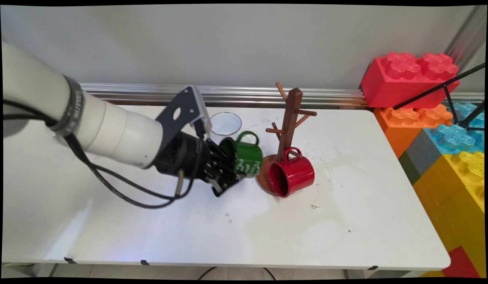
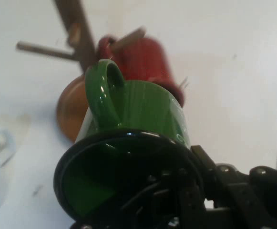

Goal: Place the picked object on the table

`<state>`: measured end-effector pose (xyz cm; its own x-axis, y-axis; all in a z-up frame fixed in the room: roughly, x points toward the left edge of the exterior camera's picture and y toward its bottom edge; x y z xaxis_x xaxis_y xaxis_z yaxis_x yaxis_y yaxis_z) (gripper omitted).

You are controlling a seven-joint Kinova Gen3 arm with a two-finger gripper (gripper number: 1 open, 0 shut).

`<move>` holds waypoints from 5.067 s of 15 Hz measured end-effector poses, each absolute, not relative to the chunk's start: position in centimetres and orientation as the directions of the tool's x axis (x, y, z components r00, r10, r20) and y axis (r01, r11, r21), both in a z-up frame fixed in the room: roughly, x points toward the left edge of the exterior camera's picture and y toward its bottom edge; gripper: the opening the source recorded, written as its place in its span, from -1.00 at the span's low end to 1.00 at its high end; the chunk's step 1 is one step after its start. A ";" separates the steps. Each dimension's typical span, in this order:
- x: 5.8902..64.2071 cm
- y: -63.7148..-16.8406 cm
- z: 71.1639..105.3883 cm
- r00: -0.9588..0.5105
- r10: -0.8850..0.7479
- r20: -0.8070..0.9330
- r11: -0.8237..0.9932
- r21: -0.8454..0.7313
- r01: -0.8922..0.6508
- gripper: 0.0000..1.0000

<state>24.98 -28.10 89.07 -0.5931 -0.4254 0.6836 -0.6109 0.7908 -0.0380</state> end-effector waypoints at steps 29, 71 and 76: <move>29.5 -38.2 92.7 -0.936 -0.294 0.192 0.921 -0.204 -0.331 -1.00; 29.5 -42.9 81.3 -0.957 -0.226 -0.180 0.973 -0.090 -0.212 -1.00; 29.5 -43.0 81.1 -0.957 -0.227 -0.181 0.973 -0.081 -0.216 1.00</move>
<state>29.51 -42.99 81.11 -0.9568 -0.2275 -0.1808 -0.2160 0.9730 -0.0812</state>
